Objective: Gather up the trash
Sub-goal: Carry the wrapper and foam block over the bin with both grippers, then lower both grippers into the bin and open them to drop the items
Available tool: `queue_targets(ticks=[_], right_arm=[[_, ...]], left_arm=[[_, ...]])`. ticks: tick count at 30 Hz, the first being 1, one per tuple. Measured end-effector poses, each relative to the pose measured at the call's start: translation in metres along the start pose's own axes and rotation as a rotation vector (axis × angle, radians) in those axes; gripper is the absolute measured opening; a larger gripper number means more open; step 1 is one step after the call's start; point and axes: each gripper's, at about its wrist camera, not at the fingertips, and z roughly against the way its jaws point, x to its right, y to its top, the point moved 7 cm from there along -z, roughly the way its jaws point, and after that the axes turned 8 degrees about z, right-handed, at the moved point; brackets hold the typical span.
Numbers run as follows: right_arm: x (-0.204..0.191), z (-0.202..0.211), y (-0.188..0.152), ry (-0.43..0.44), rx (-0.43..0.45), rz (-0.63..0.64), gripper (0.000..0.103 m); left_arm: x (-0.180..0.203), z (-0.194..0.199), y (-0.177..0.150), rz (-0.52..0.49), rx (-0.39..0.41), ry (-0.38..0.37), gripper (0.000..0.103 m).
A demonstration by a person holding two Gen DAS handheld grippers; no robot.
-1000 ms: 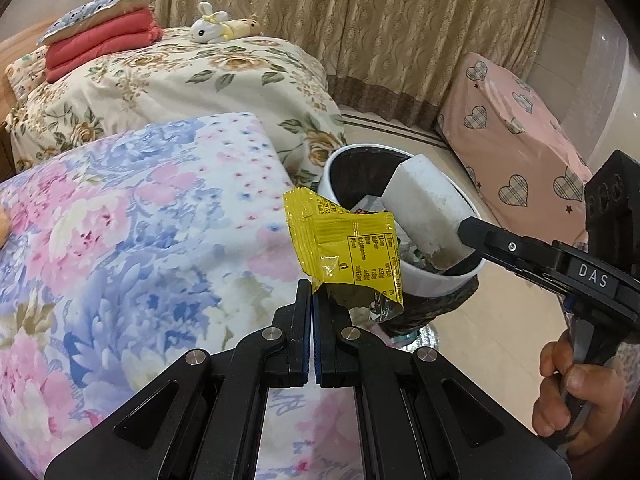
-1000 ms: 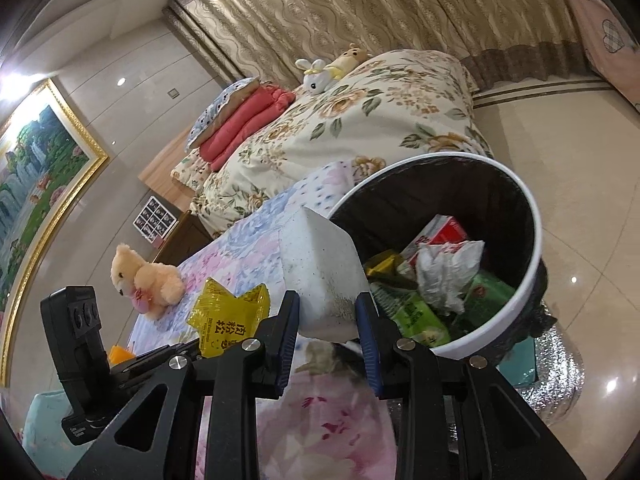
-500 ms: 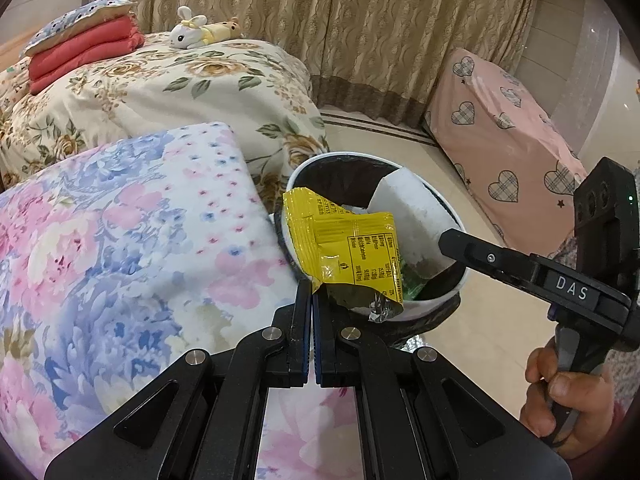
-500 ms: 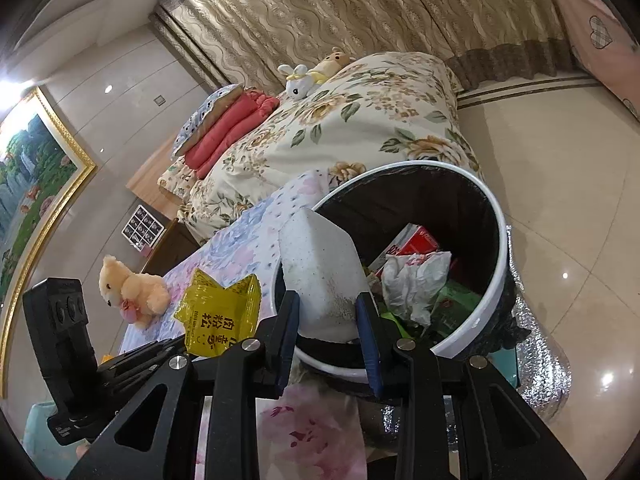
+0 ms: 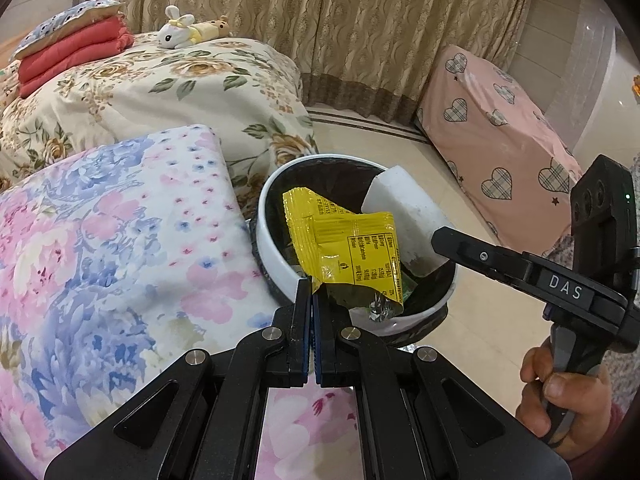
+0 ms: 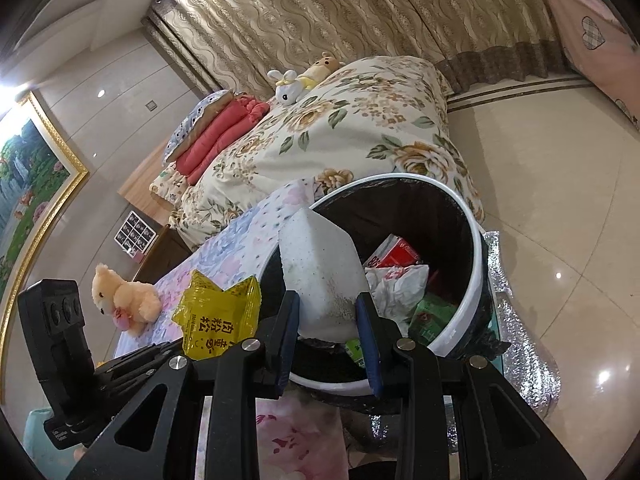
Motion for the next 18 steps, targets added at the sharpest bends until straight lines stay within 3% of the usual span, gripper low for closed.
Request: queue_targets(ticks=[18], right_arm=[[0.013, 0.003, 0.004, -0.016, -0.001, -0.014, 0.029]], left_arm=[[0.013, -0.011, 0.003, -0.019, -0.009, 0.002, 0.001]])
